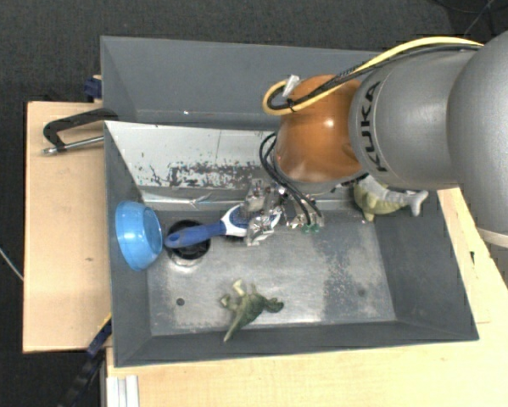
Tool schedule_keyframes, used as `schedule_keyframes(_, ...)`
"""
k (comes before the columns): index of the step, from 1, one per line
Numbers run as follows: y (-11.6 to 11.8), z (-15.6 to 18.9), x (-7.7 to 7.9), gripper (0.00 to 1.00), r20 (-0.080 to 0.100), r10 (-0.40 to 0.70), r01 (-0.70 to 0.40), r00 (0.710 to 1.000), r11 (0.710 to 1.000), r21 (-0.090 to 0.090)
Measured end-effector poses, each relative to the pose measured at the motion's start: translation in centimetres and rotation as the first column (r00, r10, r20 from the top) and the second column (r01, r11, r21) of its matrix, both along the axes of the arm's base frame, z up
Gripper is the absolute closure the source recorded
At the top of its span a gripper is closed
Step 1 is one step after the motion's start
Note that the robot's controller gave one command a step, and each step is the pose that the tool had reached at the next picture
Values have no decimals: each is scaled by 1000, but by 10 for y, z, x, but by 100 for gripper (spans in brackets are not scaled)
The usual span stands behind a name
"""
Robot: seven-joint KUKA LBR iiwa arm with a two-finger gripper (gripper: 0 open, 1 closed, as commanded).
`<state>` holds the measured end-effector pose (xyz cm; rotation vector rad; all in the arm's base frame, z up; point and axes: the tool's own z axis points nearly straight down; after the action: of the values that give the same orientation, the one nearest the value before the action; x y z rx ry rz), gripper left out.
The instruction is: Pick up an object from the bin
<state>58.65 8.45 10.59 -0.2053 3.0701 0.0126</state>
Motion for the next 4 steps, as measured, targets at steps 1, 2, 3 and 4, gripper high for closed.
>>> schedule_keyframes(1, 0, 0, 0, 100, 0, 0, 0, 1000, 1000, 0)
schedule_keyframes(2, -1, -9, -9, 0, -36, 3, -3, 999, 1000, -5)
schedule_keyframes(3, 18, -24, 24, 0, -23, 68, -68, 997, 998, -8)
schedule_keyframes(4, 19, -25, 21, 100, -28, 70, -70, 997, 998, -5)
